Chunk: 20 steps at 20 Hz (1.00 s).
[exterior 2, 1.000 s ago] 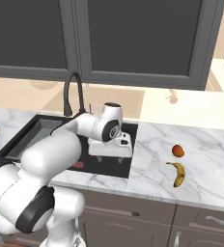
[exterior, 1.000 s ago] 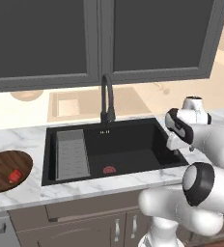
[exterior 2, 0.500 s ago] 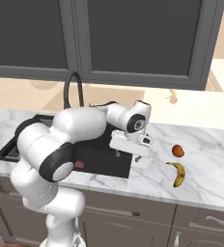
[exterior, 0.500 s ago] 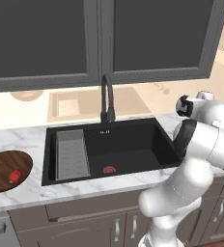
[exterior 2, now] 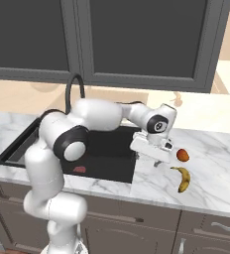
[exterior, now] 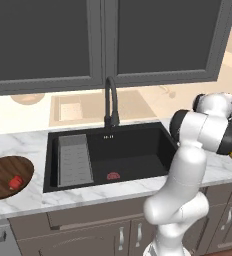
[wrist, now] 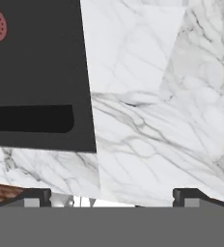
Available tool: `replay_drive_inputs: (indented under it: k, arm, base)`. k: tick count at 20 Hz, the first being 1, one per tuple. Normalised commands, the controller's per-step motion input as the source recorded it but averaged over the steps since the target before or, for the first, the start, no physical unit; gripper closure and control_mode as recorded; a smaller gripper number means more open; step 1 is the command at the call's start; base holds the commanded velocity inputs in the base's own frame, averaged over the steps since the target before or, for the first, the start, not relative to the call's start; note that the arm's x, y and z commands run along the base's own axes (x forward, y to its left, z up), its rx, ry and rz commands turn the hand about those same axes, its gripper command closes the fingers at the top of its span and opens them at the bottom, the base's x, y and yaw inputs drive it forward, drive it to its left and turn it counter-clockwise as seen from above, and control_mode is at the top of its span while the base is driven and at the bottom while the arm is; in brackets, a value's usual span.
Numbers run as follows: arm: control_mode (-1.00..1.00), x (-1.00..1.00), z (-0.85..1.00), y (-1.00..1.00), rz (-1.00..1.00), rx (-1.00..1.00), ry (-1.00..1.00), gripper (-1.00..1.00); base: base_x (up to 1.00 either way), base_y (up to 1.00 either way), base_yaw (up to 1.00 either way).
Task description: There is a mixed pile of frozen fruits and vegetables on the counter. Locate all the frozen vegetables and place the items in a bowl on the counter. Take all the frozen fruits and defrost them in a running sink.
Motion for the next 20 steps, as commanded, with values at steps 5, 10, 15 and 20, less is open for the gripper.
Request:
replay_drive_inputs:
  k: [5, 10, 15, 20]
  arm:
    - [-1.00, 0.14, 0.00, -0.52, -0.01, -0.02, 0.02, -1.00]
    - [-1.00, 0.08, -0.05, -0.49, 0.01, -0.13, 0.00, -1.00]
    - [-1.00, 0.00, -0.07, -0.35, 0.09, -0.23, 0.00, -1.00]
    - [-1.00, -0.11, -0.13, -0.15, 0.10, -0.28, 0.00, -1.00]
  base:
    - [0.00, 0.00, 0.00]
    - [0.00, 0.00, 0.00]
    - [0.00, 0.00, 0.00]
    - [0.00, 0.00, 0.00]
